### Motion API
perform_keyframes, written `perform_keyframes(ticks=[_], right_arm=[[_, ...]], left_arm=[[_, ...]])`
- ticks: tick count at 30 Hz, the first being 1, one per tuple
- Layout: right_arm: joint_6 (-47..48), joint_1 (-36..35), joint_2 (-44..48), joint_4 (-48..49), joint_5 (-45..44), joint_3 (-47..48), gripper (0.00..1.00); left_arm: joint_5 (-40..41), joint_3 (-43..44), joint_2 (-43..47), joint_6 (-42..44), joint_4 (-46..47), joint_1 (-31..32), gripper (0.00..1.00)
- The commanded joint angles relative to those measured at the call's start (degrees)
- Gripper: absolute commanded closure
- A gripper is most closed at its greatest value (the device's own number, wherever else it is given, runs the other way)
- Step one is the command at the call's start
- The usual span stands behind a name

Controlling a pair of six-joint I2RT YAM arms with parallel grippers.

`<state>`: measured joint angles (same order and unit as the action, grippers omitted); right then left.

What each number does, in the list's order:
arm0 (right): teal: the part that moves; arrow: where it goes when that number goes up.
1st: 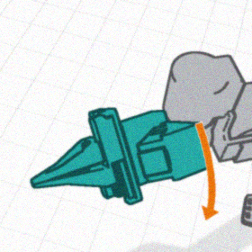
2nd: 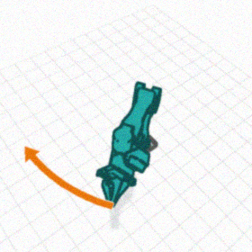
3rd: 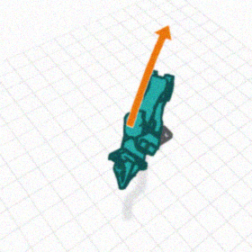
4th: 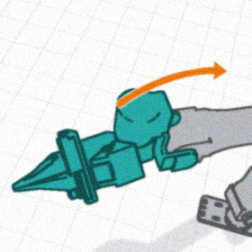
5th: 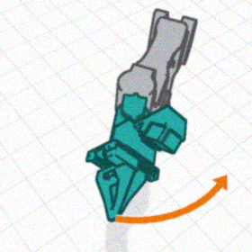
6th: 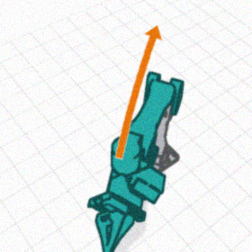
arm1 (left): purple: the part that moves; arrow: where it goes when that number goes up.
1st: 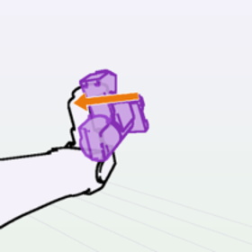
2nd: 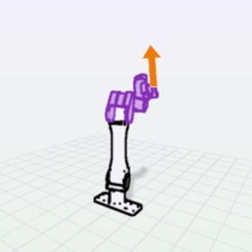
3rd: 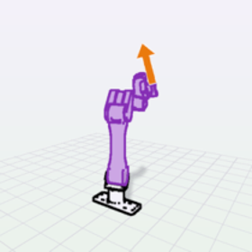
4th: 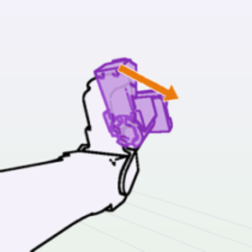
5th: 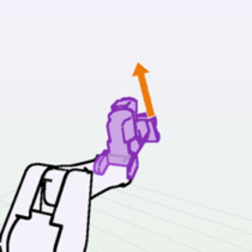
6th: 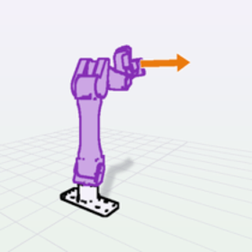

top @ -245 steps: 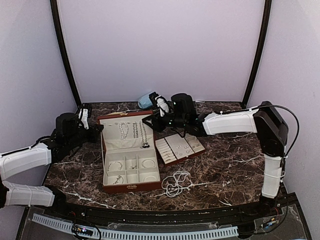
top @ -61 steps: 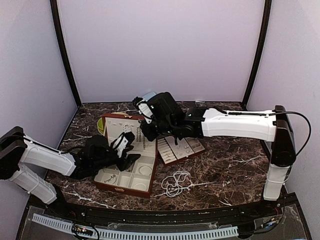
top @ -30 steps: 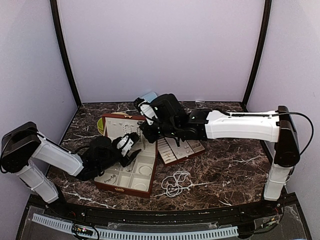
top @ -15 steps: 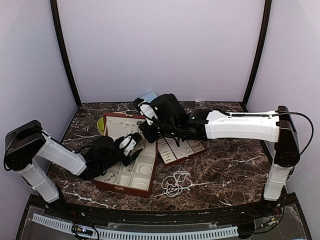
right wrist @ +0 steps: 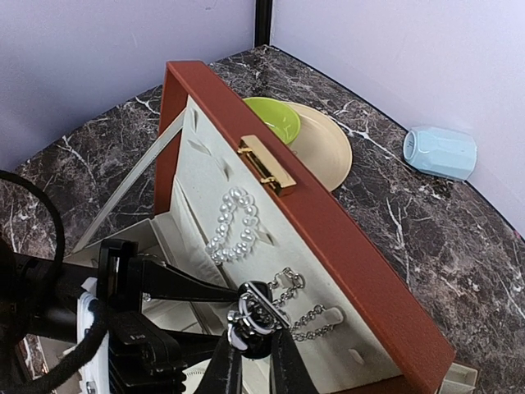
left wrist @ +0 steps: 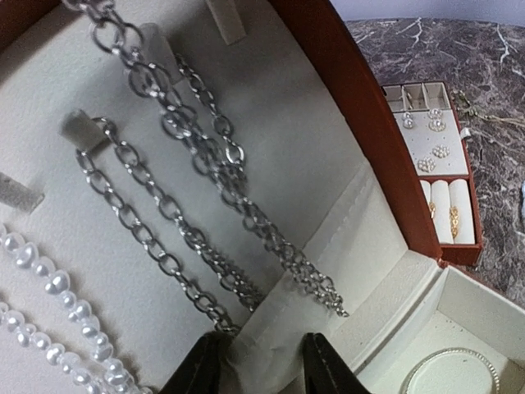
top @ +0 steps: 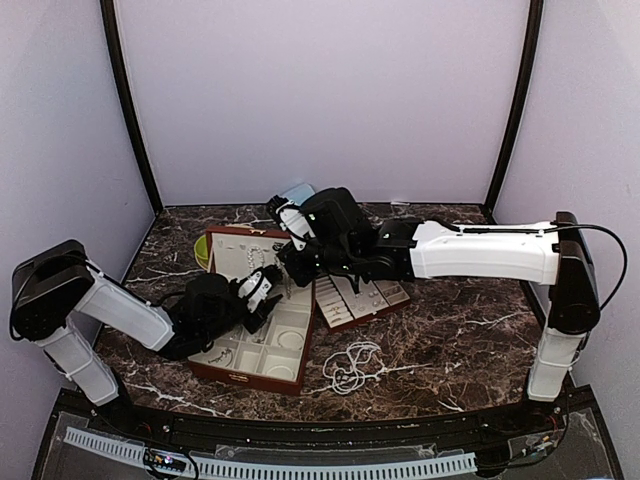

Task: Organize the mixed jewelry
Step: Pick up the compartment pouch from the jewelry box.

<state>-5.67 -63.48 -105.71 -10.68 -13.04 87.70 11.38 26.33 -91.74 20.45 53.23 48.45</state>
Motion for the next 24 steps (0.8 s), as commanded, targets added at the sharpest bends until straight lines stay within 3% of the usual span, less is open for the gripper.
perform_keyframes(ticks=[1, 7, 16, 24], right_arm=[[-0.76, -0.50, 1.76, 2.33, 0.36, -0.52, 0.97], [-0.79, -0.50, 1.93, 2.34, 0.37, -0.51, 0.97], [-1.37, -0.45, 2.75, 3.20, -1.58, -0.57, 0.97], [-2.13, -0.50, 2.34, 3.56, -3.45, 3.88, 0.97]], left_arm=[[0.34, -0.35, -1.86, -1.73, -2.59, 0.17, 0.65], [2.00, 0.13, -3.89, -1.53, -2.85, 0.18, 0.70], [1.81, -1.64, -1.53, -1.16, -0.55, 0.33, 0.89], [0.05, -3.15, 0.17, -0.98, -1.02, 0.89, 0.94]])
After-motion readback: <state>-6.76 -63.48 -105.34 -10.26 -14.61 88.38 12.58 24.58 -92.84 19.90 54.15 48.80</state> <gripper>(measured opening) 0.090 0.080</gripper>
